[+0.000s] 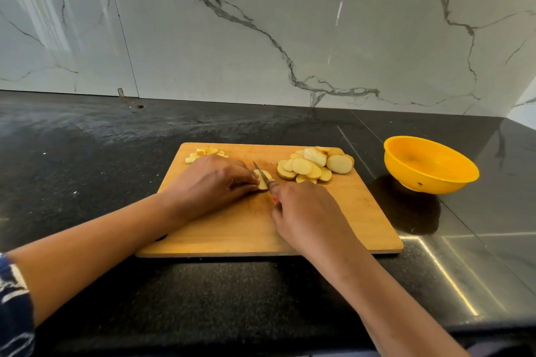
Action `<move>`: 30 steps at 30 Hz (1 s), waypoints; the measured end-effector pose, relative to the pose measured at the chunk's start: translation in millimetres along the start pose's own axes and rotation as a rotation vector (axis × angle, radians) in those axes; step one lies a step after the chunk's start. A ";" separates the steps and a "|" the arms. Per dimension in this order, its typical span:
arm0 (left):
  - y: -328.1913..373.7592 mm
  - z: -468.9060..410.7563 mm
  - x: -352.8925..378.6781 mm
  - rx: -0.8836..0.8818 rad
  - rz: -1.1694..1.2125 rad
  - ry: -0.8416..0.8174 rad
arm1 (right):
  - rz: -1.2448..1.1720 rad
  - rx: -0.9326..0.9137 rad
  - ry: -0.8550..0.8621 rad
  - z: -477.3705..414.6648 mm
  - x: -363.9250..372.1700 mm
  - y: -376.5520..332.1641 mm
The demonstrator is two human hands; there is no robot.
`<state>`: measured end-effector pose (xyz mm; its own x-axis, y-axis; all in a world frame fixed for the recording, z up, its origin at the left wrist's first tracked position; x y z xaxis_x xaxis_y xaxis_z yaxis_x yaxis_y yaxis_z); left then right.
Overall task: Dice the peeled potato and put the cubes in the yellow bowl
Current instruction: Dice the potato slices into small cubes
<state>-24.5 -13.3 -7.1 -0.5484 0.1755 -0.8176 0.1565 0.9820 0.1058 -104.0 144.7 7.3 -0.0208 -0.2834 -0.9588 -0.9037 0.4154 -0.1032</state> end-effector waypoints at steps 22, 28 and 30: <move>-3.9 4.4 -0.8 -0.006 -0.012 0.022 | -0.003 0.057 -0.001 18.6 -1.9 -2.1; -3.7 3.5 -0.8 0.006 -0.011 0.023 | -0.121 0.111 -0.011 5.1 -2.8 -0.1; -3.9 3.6 -0.8 0.007 -0.014 0.026 | -0.217 0.153 -0.035 6.2 -4.1 3.9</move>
<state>-21.7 -17.5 -8.9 -0.5715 0.1633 -0.8042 0.1546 0.9839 0.0900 -104.8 152.9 9.2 0.1838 -0.3507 -0.9183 -0.8103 0.4748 -0.3435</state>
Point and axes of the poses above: each hand's wrist, its own z-axis away from the middle knuckle, its own x-axis out of the palm, y = z × x, the point moved 1 cm from there along -z, towards the middle knuckle, and after that the axes turned 2 degrees about z, right-handed, at the moved point
